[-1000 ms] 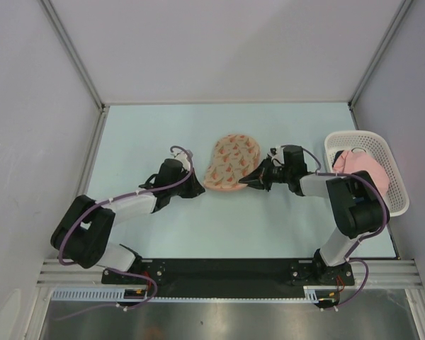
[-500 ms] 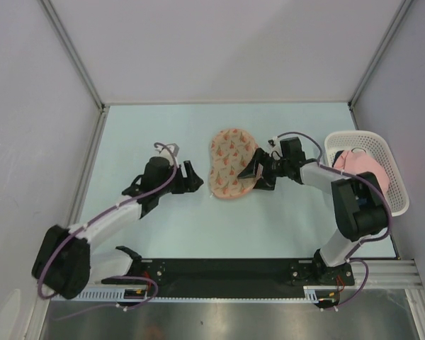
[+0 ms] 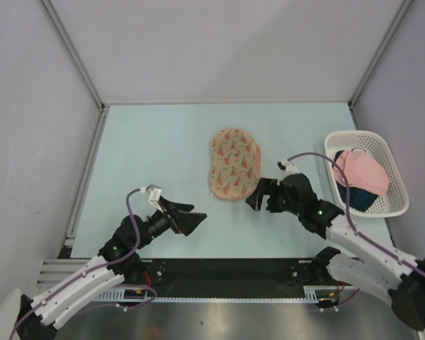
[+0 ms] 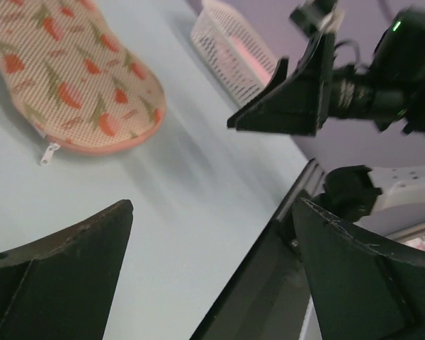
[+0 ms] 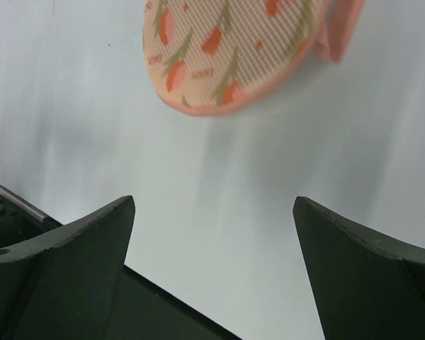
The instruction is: Place the bra in the laundry bag and zip it closed
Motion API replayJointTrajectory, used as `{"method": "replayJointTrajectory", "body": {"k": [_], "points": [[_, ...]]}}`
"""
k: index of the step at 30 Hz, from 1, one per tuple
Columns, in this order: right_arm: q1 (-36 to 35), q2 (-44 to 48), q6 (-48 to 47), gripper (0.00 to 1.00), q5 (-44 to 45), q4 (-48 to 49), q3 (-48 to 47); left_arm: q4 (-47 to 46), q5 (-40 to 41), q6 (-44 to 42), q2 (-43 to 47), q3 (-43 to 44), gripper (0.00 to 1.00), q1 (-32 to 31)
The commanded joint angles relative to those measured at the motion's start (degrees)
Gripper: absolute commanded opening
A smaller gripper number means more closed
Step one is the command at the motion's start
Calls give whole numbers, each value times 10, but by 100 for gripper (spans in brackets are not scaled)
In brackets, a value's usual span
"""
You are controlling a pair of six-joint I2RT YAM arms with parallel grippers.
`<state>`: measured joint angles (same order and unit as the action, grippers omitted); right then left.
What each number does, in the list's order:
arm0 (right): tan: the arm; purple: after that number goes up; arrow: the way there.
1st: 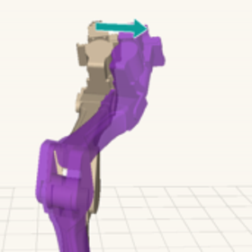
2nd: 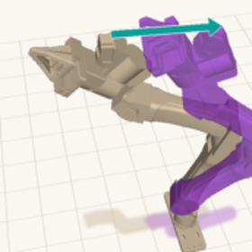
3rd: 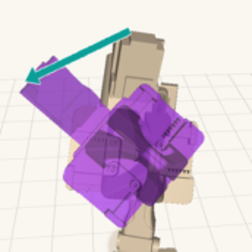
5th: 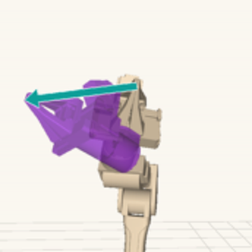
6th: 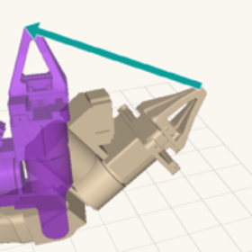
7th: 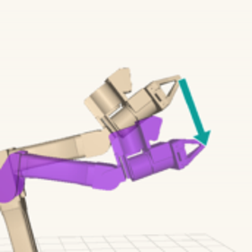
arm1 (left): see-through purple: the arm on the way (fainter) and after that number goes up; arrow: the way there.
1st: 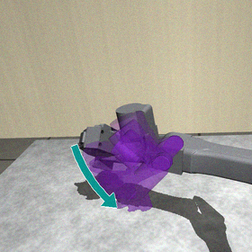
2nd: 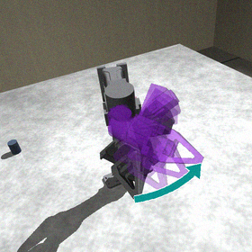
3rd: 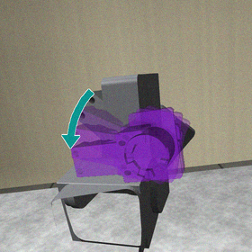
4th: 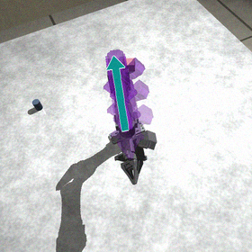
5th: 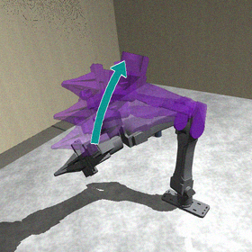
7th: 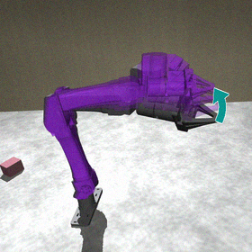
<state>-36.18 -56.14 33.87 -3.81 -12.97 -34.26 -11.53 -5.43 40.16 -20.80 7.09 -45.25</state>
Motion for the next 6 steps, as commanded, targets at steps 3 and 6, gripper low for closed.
{"method": "replayJointTrajectory", "body": {"k": [3,6], "points": [[-72,294,66,100,138,-22,137,-24,21,72,291,-127,100,-8],[-101,521,102,100,148,-57,186,-90,-62,62,213,-138,100,-12]]}}
